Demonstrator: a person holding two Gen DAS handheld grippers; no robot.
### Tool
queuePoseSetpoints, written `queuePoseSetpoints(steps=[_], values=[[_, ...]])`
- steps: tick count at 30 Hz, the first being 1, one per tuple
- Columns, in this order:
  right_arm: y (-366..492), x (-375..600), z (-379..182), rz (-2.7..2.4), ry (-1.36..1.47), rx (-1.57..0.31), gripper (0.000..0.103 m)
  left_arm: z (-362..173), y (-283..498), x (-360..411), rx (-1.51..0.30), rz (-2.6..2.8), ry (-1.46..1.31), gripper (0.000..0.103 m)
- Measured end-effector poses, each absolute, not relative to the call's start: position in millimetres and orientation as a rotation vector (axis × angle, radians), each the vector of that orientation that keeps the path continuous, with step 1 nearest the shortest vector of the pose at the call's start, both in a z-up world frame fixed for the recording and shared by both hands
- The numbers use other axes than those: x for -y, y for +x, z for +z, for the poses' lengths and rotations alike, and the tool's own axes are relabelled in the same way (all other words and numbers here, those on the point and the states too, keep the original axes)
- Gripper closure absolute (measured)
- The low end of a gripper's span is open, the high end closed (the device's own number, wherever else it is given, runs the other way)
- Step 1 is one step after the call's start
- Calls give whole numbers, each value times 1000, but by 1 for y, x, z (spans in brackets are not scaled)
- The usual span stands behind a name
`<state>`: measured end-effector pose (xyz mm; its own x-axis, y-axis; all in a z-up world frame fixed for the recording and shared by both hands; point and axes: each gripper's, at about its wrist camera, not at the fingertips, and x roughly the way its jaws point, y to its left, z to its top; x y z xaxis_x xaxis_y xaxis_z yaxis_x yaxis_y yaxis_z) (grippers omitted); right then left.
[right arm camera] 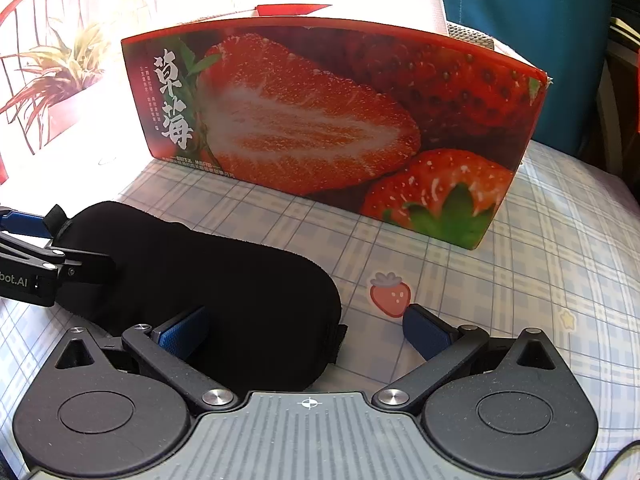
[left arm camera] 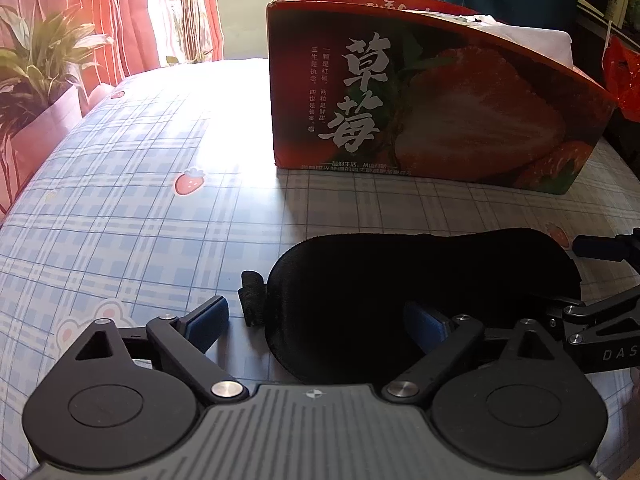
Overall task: Organize soft objects
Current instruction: 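Close the left tool on the black eye mask while the right tool grasps it too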
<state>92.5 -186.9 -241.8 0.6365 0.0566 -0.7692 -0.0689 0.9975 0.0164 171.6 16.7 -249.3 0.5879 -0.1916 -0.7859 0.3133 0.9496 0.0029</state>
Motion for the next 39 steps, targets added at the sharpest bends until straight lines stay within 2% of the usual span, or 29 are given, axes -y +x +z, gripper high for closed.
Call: queuePoseSetpoints(steps=[1,4,6,9,12,13,15,17,18,20,22,27,35,39], values=[[93,186,-242,70,-15,-881,0,-249,171,-17,-892,-296,148,14],[93,185,-240,60,-12,-896,0,-246,167,-16,-880,-312,153,29],[94,185,-240,55,-11,-905,0,-243,166,-14,-872,-322,155,43],[93,186,-239,54,-8,-907,7,-243,163,-17,-864,-325,147,56],[90,184,-235,78,-15,-895,30,-241,161,-17,-861,-333,138,63],[89,183,-233,92,-17,-893,41,-241,161,-17,-861,-336,136,64],[90,180,-231,87,-23,-899,46,-240,159,-16,-862,-340,132,66],[91,181,-228,86,-8,-898,65,-240,157,-16,-864,-345,126,67],[91,182,-227,89,2,-895,68,-240,156,-16,-864,-350,123,68],[90,183,-224,95,15,-886,84,-238,154,-13,-862,-351,124,69],[88,183,-221,97,14,-878,91,-236,153,-11,-861,-347,120,70],[86,185,-213,107,25,-858,94,-233,154,-14,-860,-342,99,83],[84,190,-203,99,27,-833,95,-232,161,-19,-845,-322,101,95],[83,193,-200,96,31,-823,95,-228,163,-24,-836,-309,92,95]])
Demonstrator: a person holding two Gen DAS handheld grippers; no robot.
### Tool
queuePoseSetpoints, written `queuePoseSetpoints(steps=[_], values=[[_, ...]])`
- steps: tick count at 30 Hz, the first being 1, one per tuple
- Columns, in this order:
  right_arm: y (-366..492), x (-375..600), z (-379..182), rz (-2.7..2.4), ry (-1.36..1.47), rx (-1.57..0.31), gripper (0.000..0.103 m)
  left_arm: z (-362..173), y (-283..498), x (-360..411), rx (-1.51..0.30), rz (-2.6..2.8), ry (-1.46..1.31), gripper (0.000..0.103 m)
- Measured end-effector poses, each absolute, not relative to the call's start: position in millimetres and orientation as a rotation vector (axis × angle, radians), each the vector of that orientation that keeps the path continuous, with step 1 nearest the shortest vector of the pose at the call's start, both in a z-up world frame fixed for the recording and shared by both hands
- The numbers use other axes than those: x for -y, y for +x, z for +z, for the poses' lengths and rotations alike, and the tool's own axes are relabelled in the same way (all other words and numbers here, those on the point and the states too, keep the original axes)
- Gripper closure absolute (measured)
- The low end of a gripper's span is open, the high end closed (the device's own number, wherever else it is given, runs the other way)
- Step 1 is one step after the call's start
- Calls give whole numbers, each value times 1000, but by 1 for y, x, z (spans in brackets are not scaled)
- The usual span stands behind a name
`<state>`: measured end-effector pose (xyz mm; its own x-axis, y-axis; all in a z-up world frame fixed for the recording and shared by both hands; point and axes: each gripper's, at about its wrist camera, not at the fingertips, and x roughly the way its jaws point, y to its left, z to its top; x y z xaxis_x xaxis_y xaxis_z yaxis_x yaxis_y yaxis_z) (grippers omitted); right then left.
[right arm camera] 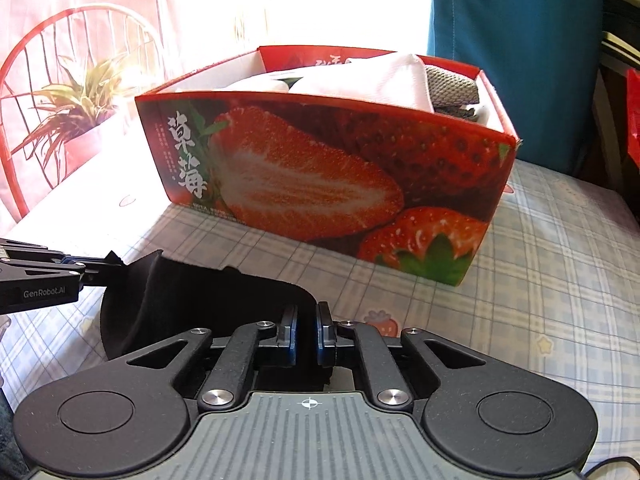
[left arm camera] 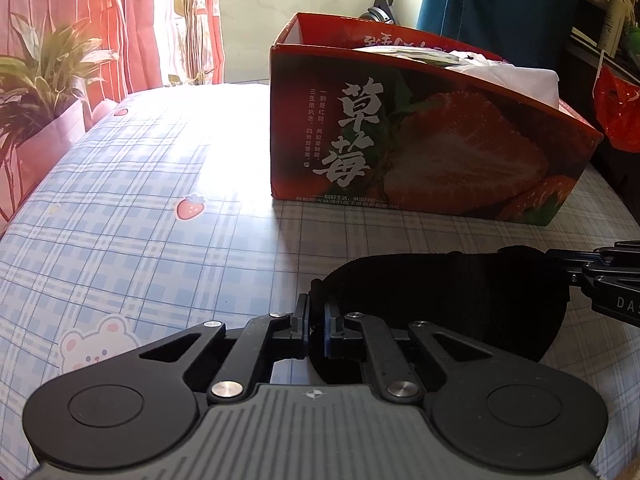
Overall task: Organize soft objects
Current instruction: 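Close the left tool on the black eye mask while the right tool grasps it too, then lift the eye mask with both tools and carry it over the box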
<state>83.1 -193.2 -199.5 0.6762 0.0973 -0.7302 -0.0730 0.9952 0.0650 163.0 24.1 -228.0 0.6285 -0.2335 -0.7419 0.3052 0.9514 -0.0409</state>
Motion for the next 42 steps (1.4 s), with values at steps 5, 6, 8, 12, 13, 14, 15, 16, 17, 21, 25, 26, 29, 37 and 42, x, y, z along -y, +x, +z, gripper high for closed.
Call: queuePoseSetpoints(steps=[5,6,8,12,13,14,15,16,17,21,25,26,29,37,42], values=[[81,195,-195,94,28,-809,95,-224,159,-24,-828,-310,90,96],[81,196,-195,93,29,-808,95,-223,158,-24,-827,-311,90,96],[80,198,-195,86,35,-811,95,-221,153,-24,-823,-311,89,96],[78,203,-195,73,54,-809,96,-217,150,-29,-808,-305,83,96],[78,204,-195,70,59,-807,97,-218,150,-30,-808,-302,81,96],[78,205,-195,67,63,-806,97,-218,150,-31,-808,-299,79,96],[78,206,-195,65,64,-806,98,-218,149,-32,-808,-296,79,96],[78,206,-195,63,66,-804,98,-218,149,-32,-807,-295,78,97],[77,207,-195,64,69,-803,98,-218,149,-32,-806,-294,76,97],[77,209,-195,62,78,-798,98,-216,147,-30,-797,-298,76,97],[77,209,-194,58,82,-796,98,-214,145,-33,-787,-301,68,97],[76,208,-194,60,80,-793,99,-213,145,-34,-782,-300,66,97],[77,207,-189,70,67,-768,99,-206,148,-35,-761,-297,66,97],[82,207,-164,79,38,-693,99,-178,152,-33,-686,-296,59,97],[83,206,-149,81,26,-655,99,-162,152,-31,-645,-302,53,97]])
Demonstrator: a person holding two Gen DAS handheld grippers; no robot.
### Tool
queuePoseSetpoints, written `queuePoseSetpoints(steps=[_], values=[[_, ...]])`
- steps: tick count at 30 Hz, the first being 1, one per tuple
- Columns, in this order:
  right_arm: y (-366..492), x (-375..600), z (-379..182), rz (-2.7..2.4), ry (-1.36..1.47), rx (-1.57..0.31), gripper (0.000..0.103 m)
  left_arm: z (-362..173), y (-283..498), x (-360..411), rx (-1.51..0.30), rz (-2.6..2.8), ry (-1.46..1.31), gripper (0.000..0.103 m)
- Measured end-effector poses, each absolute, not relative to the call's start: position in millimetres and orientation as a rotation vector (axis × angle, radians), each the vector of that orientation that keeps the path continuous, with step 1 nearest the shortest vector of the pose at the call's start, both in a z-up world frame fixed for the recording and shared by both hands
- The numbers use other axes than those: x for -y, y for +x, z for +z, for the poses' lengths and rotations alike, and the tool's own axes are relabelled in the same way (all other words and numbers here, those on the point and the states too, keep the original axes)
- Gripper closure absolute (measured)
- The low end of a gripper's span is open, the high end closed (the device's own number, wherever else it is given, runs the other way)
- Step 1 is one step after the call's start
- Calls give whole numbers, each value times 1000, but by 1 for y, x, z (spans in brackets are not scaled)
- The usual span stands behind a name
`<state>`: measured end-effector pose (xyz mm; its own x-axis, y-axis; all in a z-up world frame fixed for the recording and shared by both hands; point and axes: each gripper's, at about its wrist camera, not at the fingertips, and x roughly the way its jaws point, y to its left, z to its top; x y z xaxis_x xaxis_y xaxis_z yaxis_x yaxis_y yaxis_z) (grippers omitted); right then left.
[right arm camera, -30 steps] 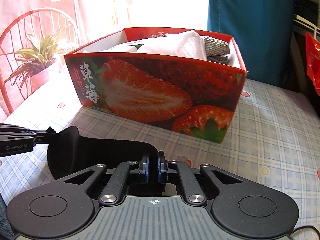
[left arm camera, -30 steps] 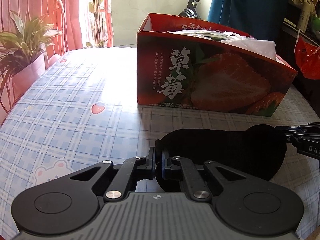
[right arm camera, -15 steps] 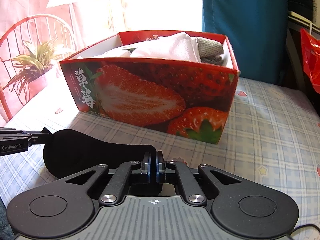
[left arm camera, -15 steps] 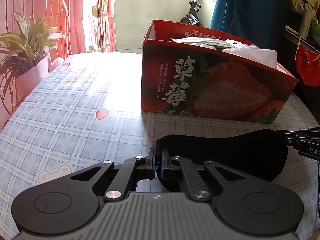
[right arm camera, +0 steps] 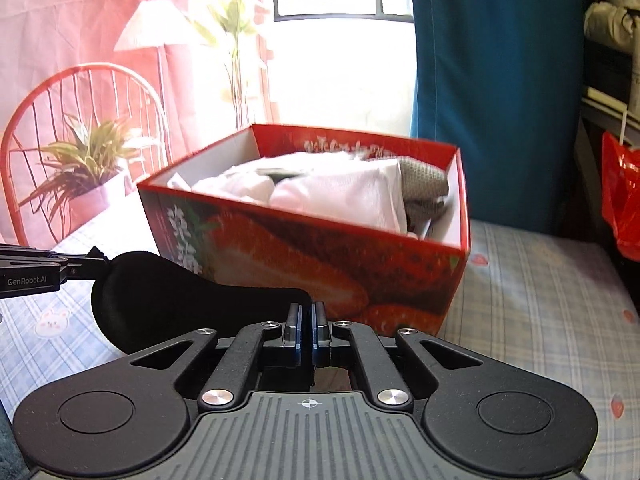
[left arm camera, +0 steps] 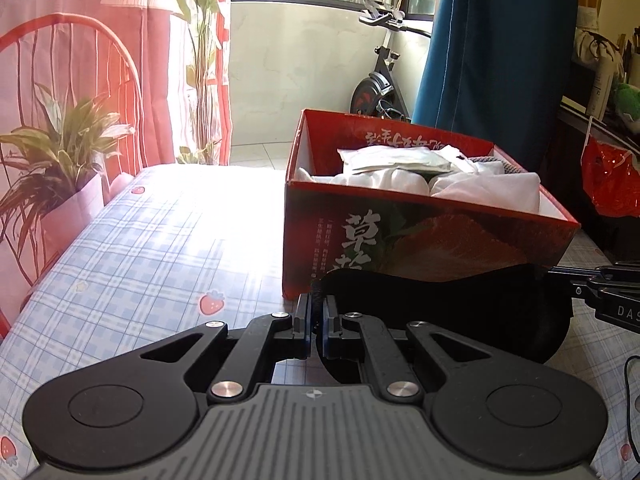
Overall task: Organize soft objects
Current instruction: 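Lift the eye mask with both tools and carry it over the box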
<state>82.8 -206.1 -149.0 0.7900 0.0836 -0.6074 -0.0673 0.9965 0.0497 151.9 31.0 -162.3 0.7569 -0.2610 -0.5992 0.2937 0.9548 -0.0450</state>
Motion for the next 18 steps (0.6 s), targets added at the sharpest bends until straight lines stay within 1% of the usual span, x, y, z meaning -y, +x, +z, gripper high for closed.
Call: queuePoseSetpoints(steps=[18], values=[[91,215,-97,75,4,-529,99,-121,159,-26,-518,-305,38,97]])
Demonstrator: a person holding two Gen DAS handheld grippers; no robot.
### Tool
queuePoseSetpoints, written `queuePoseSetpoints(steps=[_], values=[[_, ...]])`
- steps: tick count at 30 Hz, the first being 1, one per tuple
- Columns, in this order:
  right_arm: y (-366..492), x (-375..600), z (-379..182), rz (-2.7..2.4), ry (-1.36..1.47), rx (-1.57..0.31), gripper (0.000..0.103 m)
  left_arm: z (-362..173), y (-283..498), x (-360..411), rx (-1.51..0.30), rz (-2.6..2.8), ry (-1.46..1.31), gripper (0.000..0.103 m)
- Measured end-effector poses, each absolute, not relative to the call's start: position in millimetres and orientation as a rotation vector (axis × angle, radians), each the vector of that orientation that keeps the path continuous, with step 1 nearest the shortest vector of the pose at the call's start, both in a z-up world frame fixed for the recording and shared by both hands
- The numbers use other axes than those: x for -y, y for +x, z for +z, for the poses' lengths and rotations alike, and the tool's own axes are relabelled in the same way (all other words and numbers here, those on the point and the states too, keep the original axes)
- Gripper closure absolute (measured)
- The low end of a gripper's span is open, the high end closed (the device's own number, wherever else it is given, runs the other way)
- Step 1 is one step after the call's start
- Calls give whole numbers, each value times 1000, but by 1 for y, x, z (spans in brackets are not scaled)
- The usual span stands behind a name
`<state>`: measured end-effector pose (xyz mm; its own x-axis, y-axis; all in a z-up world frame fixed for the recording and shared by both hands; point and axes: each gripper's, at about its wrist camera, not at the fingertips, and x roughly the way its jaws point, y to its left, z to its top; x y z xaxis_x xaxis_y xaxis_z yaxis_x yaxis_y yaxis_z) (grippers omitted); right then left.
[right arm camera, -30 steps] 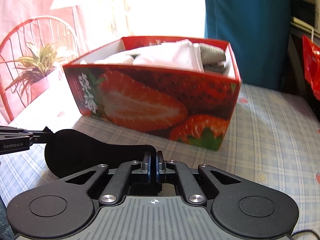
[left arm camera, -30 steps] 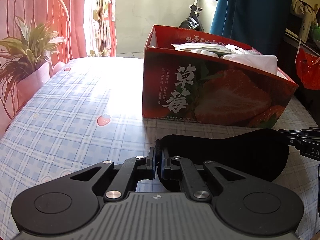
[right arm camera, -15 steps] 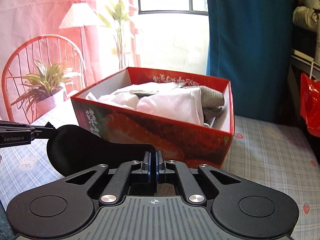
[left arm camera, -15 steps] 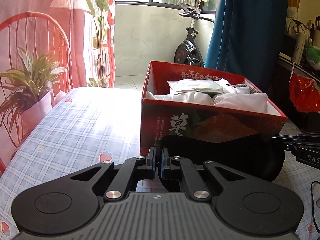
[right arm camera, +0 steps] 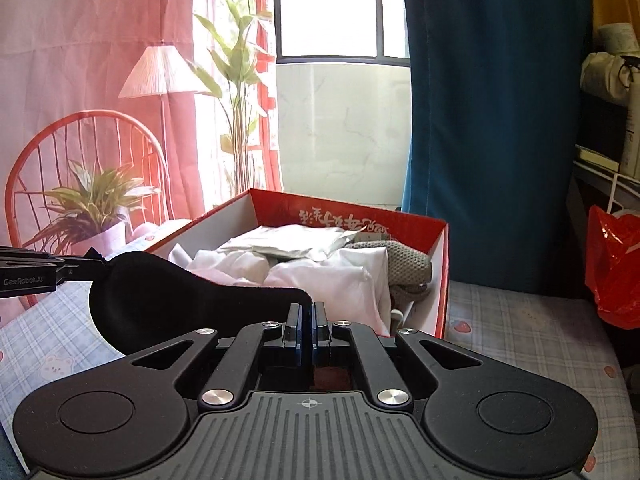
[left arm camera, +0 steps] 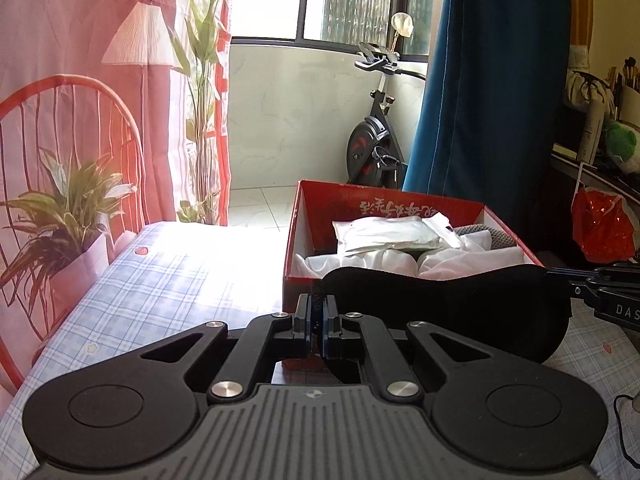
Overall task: Organize soft objects
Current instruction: 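Lift the eye mask with both tools and carry it over the box, then lower the eye mask into the box and open both tools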
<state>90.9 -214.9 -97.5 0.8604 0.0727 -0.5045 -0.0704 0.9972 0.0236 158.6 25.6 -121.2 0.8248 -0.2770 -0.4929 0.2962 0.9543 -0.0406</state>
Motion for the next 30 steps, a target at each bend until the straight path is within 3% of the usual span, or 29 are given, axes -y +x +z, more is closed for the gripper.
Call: queuePoseSetpoints(steps=[15,30], values=[[141,227,-61,31,-41,-421,99,-90,211,-5,-451,-304,23,97],[216,242,-100,-51,3,-548,99,-128,277,36,-582,-296,115,97]])
